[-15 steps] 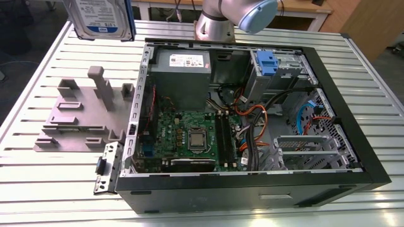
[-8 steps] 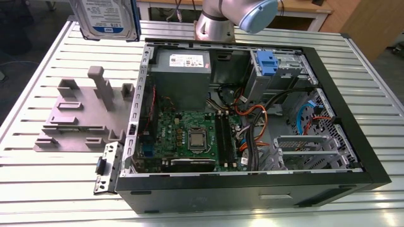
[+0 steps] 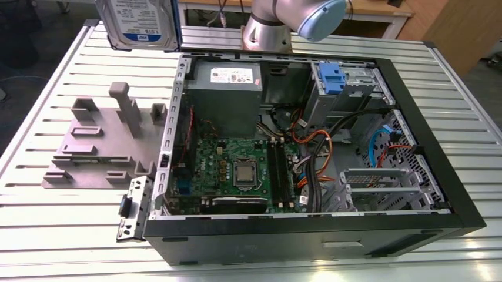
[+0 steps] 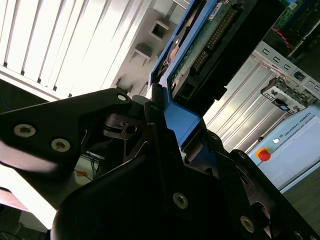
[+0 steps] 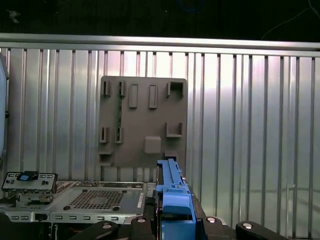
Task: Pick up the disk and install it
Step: 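Pick up the disk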
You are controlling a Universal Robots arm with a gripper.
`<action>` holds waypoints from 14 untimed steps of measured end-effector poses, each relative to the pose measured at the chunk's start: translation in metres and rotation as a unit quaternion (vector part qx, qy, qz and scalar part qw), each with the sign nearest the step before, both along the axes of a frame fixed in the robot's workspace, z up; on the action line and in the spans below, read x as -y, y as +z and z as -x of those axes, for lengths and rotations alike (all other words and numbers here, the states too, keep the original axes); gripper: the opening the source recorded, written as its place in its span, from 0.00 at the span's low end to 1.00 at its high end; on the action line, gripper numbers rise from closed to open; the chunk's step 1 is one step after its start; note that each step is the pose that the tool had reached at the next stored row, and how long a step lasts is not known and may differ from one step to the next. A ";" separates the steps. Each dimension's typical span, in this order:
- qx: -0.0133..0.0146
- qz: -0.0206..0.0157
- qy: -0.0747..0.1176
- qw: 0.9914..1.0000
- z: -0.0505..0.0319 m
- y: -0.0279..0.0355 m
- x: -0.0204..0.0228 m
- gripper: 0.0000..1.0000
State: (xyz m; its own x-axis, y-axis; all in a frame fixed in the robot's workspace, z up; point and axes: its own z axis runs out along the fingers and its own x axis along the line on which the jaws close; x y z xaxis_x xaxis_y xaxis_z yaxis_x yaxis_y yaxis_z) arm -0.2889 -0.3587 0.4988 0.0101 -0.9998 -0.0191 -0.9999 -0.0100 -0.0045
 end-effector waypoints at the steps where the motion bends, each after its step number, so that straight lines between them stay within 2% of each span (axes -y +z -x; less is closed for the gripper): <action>1: 0.000 0.000 0.000 1.000 -0.0008 0.0000 0.0010 0.36; 14: 0.000 0.000 -0.003 1.000 -0.0072 -0.0001 0.0185 0.36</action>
State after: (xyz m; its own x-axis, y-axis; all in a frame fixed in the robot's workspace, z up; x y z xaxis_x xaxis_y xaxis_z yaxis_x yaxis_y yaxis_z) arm -0.2817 -0.3772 0.4987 0.0049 -0.9998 -0.0192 -1.0000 -0.0048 -0.0046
